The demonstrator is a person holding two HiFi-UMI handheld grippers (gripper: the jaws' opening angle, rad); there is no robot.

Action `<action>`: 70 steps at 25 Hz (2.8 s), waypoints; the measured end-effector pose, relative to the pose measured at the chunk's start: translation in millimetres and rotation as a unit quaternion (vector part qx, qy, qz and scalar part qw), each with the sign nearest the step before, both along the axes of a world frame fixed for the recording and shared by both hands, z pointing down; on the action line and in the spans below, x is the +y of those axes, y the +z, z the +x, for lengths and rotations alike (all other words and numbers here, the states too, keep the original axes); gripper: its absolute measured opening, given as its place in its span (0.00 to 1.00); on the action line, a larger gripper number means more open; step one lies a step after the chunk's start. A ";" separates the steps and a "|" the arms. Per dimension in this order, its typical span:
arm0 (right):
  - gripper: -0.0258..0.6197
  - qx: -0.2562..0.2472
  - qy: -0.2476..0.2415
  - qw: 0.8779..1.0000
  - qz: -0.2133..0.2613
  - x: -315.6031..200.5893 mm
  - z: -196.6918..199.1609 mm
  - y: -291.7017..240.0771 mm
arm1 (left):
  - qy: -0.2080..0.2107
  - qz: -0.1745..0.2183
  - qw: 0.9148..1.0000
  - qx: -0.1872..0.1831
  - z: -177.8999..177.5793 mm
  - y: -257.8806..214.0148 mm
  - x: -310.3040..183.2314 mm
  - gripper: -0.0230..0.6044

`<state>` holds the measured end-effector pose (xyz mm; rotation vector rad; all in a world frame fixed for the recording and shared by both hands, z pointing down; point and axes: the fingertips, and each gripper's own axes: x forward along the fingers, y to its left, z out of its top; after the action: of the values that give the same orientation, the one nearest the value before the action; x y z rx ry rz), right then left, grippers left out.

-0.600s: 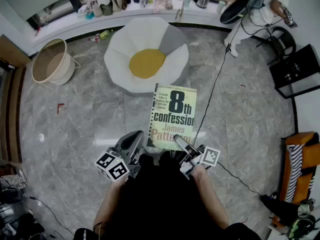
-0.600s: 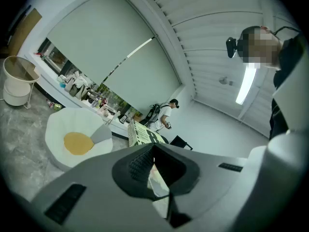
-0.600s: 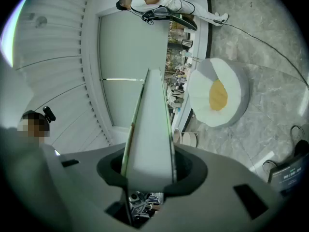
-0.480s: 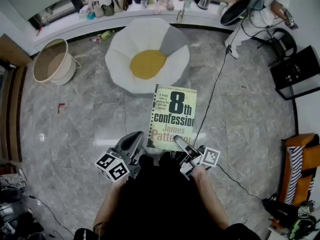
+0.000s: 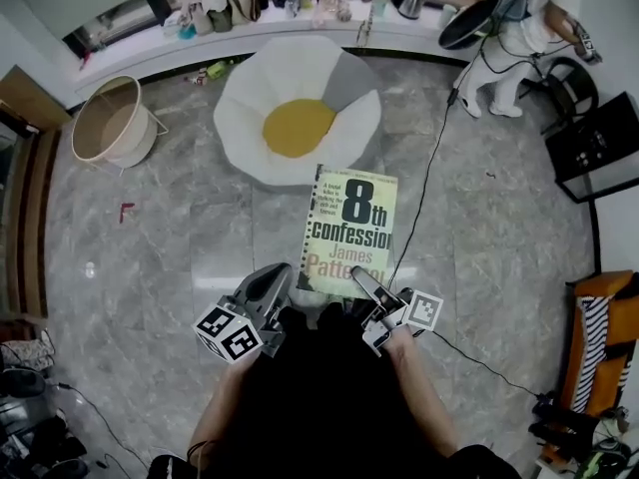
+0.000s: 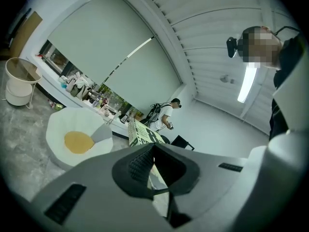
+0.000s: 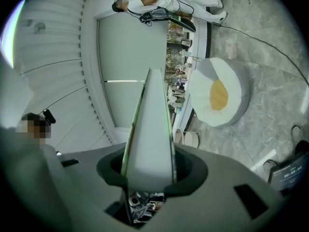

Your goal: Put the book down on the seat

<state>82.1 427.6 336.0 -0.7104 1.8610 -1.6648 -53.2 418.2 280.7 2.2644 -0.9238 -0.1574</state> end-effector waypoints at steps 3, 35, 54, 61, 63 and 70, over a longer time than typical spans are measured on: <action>0.31 0.003 -0.010 1.000 0.007 -0.4 5.2 -1.8 | 0.001 -0.004 1.000 -0.001 11.0 4.0 2.3 0.06; 0.31 0.008 -0.021 0.999 -0.026 -79.4 -3.5 10.6 | -0.011 0.006 1.000 -0.022 2.3 15.5 -64.7 0.06; 0.31 0.034 0.030 0.999 -0.031 -158.2 -76.9 -3.6 | 0.050 0.048 0.996 -0.058 -88.0 10.7 -173.3 0.06; 0.31 0.036 0.032 0.998 -0.037 -170.7 -78.1 -2.6 | 0.044 0.043 0.996 -0.062 -99.2 11.0 -183.8 0.06; 0.31 0.035 0.028 0.998 -0.035 -176.4 -80.7 -2.1 | 0.042 0.039 0.996 -0.063 -101.3 14.0 -184.2 0.06; 0.31 0.023 0.023 0.999 -0.034 -203.7 -71.5 7.3 | 0.038 0.023 0.997 -0.064 -89.8 24.0 -204.1 0.06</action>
<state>10.6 224.0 343.3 -0.8190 1.8119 -1.7036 -143.0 214.1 304.6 2.3707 -0.9057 0.0004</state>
